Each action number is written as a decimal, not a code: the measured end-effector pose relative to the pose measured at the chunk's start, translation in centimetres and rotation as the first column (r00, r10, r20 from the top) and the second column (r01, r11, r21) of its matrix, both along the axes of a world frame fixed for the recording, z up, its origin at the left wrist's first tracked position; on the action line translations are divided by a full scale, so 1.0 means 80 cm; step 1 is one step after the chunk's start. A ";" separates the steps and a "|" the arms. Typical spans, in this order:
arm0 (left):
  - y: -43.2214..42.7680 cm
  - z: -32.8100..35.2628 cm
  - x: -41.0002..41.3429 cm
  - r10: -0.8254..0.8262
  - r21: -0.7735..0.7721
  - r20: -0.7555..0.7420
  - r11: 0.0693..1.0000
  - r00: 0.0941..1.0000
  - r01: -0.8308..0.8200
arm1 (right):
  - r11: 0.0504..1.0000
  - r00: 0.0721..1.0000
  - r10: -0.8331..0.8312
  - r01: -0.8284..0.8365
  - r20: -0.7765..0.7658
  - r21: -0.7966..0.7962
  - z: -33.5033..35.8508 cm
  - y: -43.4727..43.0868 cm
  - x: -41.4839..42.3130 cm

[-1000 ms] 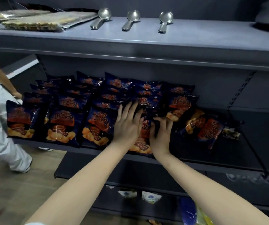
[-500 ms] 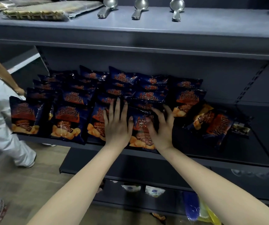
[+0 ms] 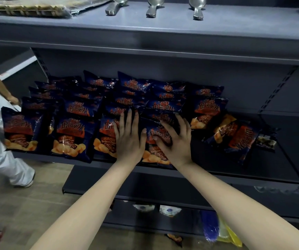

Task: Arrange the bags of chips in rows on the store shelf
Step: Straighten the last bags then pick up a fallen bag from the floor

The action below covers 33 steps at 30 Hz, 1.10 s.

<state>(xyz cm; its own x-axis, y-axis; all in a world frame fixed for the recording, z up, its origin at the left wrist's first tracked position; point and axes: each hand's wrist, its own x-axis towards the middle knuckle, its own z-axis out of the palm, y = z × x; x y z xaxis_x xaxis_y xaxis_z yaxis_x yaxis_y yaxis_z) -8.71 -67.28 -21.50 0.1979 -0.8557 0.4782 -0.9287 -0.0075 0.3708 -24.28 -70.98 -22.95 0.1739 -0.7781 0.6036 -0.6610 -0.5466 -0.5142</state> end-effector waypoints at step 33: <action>-0.084 0.078 -0.256 -0.498 0.000 -0.096 0.866 0.862 0.501 | 0.972 0.973 -0.227 0.225 0.032 0.068 0.061 -0.027 -0.235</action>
